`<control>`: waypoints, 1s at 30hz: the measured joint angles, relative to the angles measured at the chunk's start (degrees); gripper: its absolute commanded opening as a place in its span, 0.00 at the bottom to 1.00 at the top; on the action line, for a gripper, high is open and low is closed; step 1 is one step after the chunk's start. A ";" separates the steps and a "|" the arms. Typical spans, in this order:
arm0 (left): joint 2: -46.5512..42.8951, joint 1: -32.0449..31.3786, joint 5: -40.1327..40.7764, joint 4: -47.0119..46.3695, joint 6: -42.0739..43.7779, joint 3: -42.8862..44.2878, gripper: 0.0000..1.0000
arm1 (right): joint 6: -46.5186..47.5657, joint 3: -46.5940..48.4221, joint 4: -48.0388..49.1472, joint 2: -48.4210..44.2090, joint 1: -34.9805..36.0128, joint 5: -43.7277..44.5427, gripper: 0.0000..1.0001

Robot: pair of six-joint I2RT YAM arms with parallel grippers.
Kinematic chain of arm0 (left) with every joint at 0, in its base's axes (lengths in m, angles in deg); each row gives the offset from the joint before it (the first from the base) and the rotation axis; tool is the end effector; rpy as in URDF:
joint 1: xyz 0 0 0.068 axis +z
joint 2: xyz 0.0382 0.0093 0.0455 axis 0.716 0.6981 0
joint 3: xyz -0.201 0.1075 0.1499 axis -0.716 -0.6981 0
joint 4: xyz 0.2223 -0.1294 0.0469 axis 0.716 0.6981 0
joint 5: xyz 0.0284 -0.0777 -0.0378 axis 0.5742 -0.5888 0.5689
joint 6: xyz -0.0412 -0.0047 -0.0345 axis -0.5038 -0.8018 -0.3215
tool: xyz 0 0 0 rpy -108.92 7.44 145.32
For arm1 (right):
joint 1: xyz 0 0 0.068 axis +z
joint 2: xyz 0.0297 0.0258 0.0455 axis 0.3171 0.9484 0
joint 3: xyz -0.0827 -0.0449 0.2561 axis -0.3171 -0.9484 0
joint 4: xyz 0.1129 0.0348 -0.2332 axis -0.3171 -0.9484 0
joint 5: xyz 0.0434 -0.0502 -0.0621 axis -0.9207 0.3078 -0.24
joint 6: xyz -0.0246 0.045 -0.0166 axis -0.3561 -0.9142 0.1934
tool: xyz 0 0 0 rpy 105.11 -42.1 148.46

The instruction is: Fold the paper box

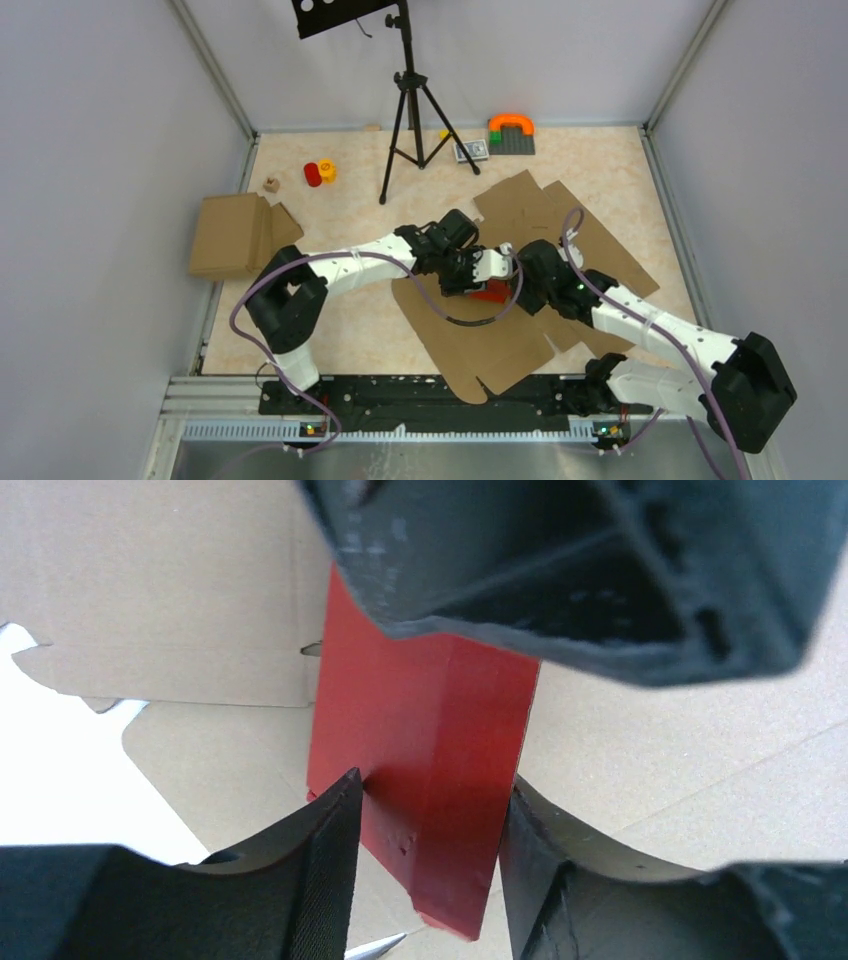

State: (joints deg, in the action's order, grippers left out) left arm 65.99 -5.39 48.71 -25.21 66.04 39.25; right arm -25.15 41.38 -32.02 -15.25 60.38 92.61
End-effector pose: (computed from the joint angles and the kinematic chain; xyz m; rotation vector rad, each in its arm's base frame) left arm 0.2235 -0.2950 0.2131 1.8695 1.7566 -0.5030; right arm 0.1590 0.1310 0.2107 0.9840 2.3486 0.6385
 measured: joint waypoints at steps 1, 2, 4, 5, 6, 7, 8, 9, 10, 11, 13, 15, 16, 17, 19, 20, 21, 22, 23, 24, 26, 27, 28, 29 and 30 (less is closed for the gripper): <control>-0.09 -0.42 0.31 -0.31 -0.22 -0.63 0.46 | 0.20 -0.20 -0.22 -0.37 0.00 0.26 0.69; -0.20 -0.81 0.74 -0.52 -0.20 -1.07 0.45 | 0.35 -0.42 -0.33 -0.79 0.00 0.44 0.70; -0.81 -1.68 1.75 -1.62 -0.37 -1.77 0.44 | 0.90 -0.81 -0.72 -1.97 0.00 1.11 0.73; -1.16 -2.23 2.49 -2.14 -0.63 -2.14 0.43 | 1.29 -1.05 -0.72 -2.73 0.00 1.40 0.74; -1.49 -2.73 3.17 -2.62 -0.85 -2.62 0.42 | 1.73 -1.33 -0.72 -3.74 0.00 1.75 0.74; -1.73 -3.21 3.80 -3.08 -1.05 -3.13 0.42 | 2.10 -1.55 -0.79 -4.76 0.00 2.03 0.75; -1.97 -3.69 4.22 -3.96 -1.29 -3.56 0.42 | 2.91 -1.90 -0.81 -6.01 0.00 2.40 0.75; -2.14 -4.00 4.48 -4.46 -1.49 -3.72 0.42 | 3.48 -2.56 -0.83 -7.30 0.00 2.67 0.75; -2.36 -4.55 4.94 -4.98 -1.86 -3.98 0.42 | 4.13 -2.97 -0.81 -8.22 0.00 2.84 0.75; -2.56 -5.03 5.33 -5.53 -2.21 -4.35 0.42 | 5.31 -3.67 -0.66 -9.49 0.00 2.99 0.75; -2.80 -6.16 6.34 -6.40 -2.86 -5.11 0.42 | 7.82 -5.33 -0.33 -12.24 0.00 3.32 0.75; -2.86 -7.28 7.30 -7.23 -3.48 -5.73 0.43 | 10.69 -6.93 0.17 -14.71 0.00 3.54 0.75; -2.86 -7.74 7.61 -7.58 -3.89 -5.90 0.45 | 12.11 -7.69 0.48 -15.98 0.00 3.78 0.75; -2.86 -8.22 7.96 -8.02 -4.15 -6.12 0.46 | 13.57 -8.41 0.72 -17.22 0.00 4.04 0.75; -2.82 -9.05 8.20 -8.66 -4.98 -6.54 0.48 | 16.20 -9.68 1.03 -19.47 0.00 4.55 0.75; -2.71 -9.33 8.26 -8.79 -5.42 -6.62 0.48 | 17.27 -10.14 1.05 -20.35 0.00 4.81 0.74; -2.49 -9.73 8.33 -8.87 -5.86 -6.67 0.48 | 18.60 -10.69 1.01 -21.29 0.00 5.11 0.74; -2.19 -9.99 8.37 -8.90 -6.12 -6.67 0.49 | 19.82 -11.17 0.98 -21.97 0.00 5.38 0.74; -1.79 -10.38 8.52 -8.98 -6.54 -6.67 0.49 | 21.05 -11.54 0.87 -22.45 0.00 5.81 0.73; -1.44 -10.71 8.74 -9.05 -6.88 -6.67 0.50 | 21.94 -11.80 0.68 -22.64 0.00 6.08 0.72; -0.55 -11.30 9.16 -9.05 -7.34 -6.64 0.52 | 23.56 -12.35 0.39 -22.64 0.00 6.54 0.68; -0.07 -11.50 9.25 -9.03 -7.56 -6.56 0.52 | 24.24 -12.63 0.42 -22.60 0.00 6.67 0.65; 0.42 -11.65 9.31 -8.87 -7.78 -6.36 0.53 | 24.83 -12.83 0.39 -22.49 -0.02 6.78 0.63; 0.96 -11.76 9.35 -8.70 -8.02 -6.10 0.54 | 25.44 -13.05 0.68 -22.25 -0.02 6.84 0.61; 1.44 -11.87 9.29 -8.39 -8.26 -5.79 0.56 | 25.94 -13.16 0.76 -21.90 -0.04 6.84 0.60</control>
State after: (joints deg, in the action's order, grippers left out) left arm 67.43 -17.26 58.00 -33.60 57.78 33.46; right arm 0.80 28.22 -31.25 -37.15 60.33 99.46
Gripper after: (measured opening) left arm 0.530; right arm 0.642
